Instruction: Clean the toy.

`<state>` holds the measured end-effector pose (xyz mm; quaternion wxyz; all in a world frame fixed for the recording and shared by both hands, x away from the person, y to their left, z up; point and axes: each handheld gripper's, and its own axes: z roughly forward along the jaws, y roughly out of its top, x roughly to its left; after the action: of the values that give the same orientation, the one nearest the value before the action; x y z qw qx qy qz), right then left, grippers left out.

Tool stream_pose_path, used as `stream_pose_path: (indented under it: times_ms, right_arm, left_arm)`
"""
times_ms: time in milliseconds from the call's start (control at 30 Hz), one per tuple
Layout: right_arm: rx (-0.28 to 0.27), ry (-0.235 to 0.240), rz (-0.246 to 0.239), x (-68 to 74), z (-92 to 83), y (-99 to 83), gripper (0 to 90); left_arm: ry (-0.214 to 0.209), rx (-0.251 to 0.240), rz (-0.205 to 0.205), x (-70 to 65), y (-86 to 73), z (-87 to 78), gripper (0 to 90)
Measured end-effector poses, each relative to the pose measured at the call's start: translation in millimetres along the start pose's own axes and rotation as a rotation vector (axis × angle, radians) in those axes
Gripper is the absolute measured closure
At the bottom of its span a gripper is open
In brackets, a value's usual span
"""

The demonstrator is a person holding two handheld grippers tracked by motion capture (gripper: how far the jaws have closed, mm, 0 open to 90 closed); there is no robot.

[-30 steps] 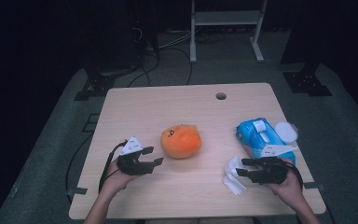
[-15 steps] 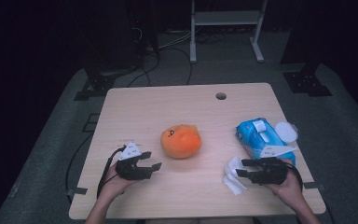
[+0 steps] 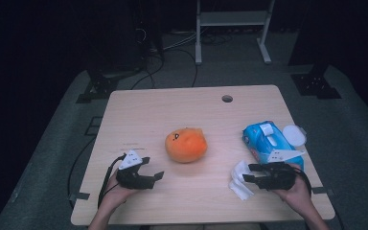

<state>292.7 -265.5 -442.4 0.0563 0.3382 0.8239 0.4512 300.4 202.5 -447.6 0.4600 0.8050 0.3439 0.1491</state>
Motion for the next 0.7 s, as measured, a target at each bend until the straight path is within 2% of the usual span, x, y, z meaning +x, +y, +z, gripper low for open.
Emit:
stream_pose_path:
  times_ms: [67,233,500,700]
  right_arm:
    - [0.003,0.0,-0.001,0.2,0.0,-0.1,45.0]
    - [0.001,-0.002,0.0,0.2,-0.5,-0.5,45.0]
    - [0.0,-0.005,-0.007,0.8,-1.8,-1.6,44.7]
    - [-0.004,-0.005,-0.002,0.0,-2.6,-2.5,44.6]
  left_arm:
    - [0.005,-0.013,-0.021,1.7,-2.6,-0.5,16.3]
    - [0.023,-0.012,-0.03,2.5,-6.8,-0.3,11.1]
    - [0.028,-0.002,-0.022,3.1,-12.4,3.1,8.8]
    - [0.035,0.008,0.001,1.0,-13.4,5.5,8.8]
